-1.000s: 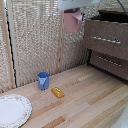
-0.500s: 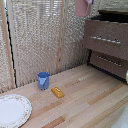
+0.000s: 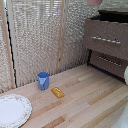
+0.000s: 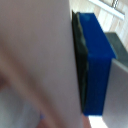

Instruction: Propose to navigate your clamp on the clench of the first drawer. Use gentle force to register to the cabinet. Send posterior your swing mandate till over it lurks, a cup of pink essence. Fortify your grip after aiming concentric with the pink cup’s periphery. Manoeuvre the pink towards the cabinet's top. Drop your compression till the cup is resting inside.

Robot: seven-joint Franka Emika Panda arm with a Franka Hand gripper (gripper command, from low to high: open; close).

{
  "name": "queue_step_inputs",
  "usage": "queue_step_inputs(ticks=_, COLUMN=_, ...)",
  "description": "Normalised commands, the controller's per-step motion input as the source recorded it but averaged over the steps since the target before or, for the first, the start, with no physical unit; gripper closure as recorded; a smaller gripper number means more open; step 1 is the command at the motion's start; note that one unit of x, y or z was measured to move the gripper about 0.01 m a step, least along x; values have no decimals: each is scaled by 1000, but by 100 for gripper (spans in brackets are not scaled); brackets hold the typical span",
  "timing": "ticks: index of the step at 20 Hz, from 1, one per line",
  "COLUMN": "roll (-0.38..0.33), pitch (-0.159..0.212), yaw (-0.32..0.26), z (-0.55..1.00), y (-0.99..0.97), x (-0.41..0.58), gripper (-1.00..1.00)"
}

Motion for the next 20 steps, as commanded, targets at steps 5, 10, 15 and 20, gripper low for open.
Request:
queue_step_inputs(ticks=5, roll=68, pitch=-3, yaw=-38, z=149, y=-931, x=67, gripper=100)
queue_step_inputs(ticks=10, roll=53, pitch=88, yaw=-73, z=-74, y=-682, x=6, gripper=100)
queue_step_inputs(ticks=15, roll=10, pitch=176, yaw=-117, z=-160, y=-606, x=61, gripper=100)
queue_step_inputs(ticks=20, roll=2, pitch=216, yaw=-95, z=-209, y=-491, x=63, gripper=100)
